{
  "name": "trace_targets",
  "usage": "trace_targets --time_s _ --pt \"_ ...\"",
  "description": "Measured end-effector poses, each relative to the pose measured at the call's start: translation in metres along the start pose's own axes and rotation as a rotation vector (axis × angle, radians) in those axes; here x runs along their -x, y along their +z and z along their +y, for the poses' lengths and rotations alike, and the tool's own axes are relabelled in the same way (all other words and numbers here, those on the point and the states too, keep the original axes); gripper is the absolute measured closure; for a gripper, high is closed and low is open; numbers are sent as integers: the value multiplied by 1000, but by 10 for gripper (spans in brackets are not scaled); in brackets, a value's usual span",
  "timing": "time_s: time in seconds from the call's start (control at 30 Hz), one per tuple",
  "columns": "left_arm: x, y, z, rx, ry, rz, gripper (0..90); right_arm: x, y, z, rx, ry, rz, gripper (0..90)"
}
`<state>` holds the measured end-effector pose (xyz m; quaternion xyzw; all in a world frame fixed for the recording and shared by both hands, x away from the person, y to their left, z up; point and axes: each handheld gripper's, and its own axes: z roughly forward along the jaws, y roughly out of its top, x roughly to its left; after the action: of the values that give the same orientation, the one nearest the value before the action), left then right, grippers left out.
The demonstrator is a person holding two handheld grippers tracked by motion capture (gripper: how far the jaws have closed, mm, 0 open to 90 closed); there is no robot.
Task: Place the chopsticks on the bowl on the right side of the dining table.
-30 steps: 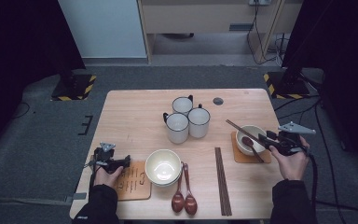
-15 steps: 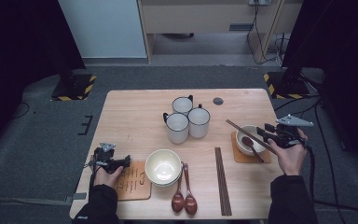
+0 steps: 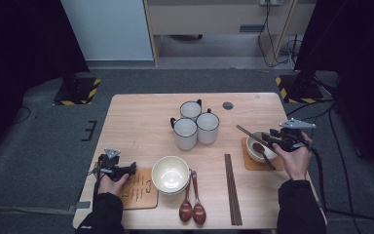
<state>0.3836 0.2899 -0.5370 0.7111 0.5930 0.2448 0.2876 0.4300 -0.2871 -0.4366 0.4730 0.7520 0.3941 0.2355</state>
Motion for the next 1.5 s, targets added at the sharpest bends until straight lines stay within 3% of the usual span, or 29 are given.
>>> trace_targets --time_s 0.73,1.5 --pt "0 0 0 0 0 0 0 -4 26 -14 -91 -3 20 532" --pt "0 0 0 0 0 0 0 -9 26 -17 -151 -46 96 544"
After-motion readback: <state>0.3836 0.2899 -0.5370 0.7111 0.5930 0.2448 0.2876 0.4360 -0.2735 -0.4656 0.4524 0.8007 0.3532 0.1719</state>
